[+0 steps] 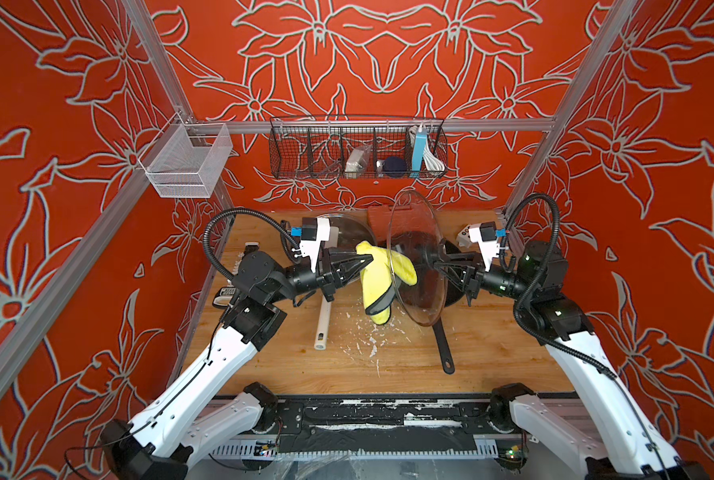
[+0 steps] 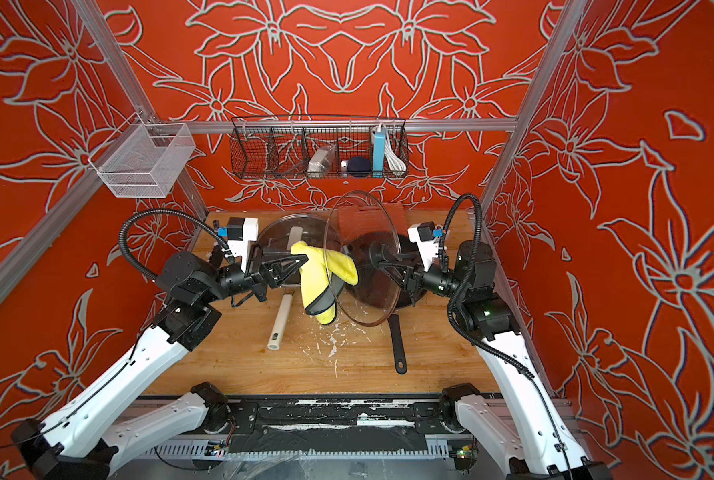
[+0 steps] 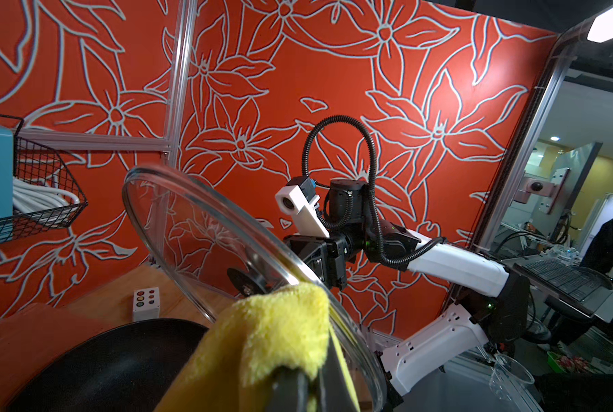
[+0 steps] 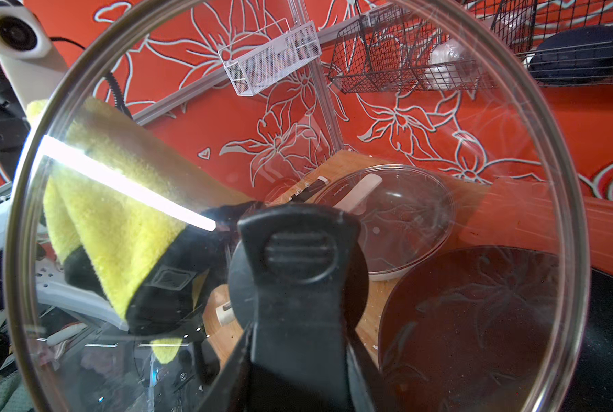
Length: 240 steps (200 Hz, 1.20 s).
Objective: Wipe the pot lid with a cloth
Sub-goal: Wipe the pot lid.
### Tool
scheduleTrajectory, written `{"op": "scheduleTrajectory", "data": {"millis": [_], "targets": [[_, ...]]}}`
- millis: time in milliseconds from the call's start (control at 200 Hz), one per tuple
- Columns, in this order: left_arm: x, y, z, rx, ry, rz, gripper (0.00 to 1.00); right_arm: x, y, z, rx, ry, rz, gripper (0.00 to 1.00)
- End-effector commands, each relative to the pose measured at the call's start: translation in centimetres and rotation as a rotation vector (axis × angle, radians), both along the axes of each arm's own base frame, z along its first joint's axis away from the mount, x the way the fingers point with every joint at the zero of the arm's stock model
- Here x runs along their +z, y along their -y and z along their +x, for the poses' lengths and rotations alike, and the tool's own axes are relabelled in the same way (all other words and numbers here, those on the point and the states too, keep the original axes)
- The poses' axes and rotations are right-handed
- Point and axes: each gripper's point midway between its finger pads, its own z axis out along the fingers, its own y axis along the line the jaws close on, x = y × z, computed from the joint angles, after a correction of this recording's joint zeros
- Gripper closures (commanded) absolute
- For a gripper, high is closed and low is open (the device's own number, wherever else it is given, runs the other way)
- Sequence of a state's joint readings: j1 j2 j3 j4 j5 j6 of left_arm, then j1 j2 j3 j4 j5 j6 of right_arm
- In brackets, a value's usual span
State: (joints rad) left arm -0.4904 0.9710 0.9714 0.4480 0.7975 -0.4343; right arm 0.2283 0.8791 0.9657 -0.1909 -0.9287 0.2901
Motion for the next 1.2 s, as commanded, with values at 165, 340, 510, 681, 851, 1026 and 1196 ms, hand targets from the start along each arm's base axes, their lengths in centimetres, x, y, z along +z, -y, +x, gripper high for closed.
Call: {"op": "scheduleTrajectory", "data": {"millis": [165,340,510,681,851,1026,1196], "targets": [[3.3,0.5,-1.0,-0.106,0.1,-0.064,1.0,5.5,-0.6,-2.6,0.093,0.215,0.089,1.0],[3.1,1.0,-0.2,-0.121,0.086,-0.078,1.0,6.1,-0.9,-3.6,0.114,0.23,0.114,1.0],[3.1,1.4,0.6,-0.123,0.082,-0.092,1.0,6.5,-1.3,-4.5,0.14,0.242,0.133,1.0],[3.7,1.5,1.2,-0.115,0.096,-0.103,1.0,6.0,-2.2,-4.7,0.168,0.238,0.133,1.0],[4.4,1.7,1.8,-0.103,0.114,-0.108,1.0,5.4,-3.1,-4.7,0.184,0.231,0.123,1.0],[4.7,2.1,2.6,-0.097,0.124,-0.108,1.0,5.3,-3.6,-4.8,0.2,0.232,0.121,1.0],[4.2,2.6,4.2,-0.084,0.105,-0.104,1.0,5.8,-3.9,-5.2,0.207,0.245,0.126,1.0]]}}
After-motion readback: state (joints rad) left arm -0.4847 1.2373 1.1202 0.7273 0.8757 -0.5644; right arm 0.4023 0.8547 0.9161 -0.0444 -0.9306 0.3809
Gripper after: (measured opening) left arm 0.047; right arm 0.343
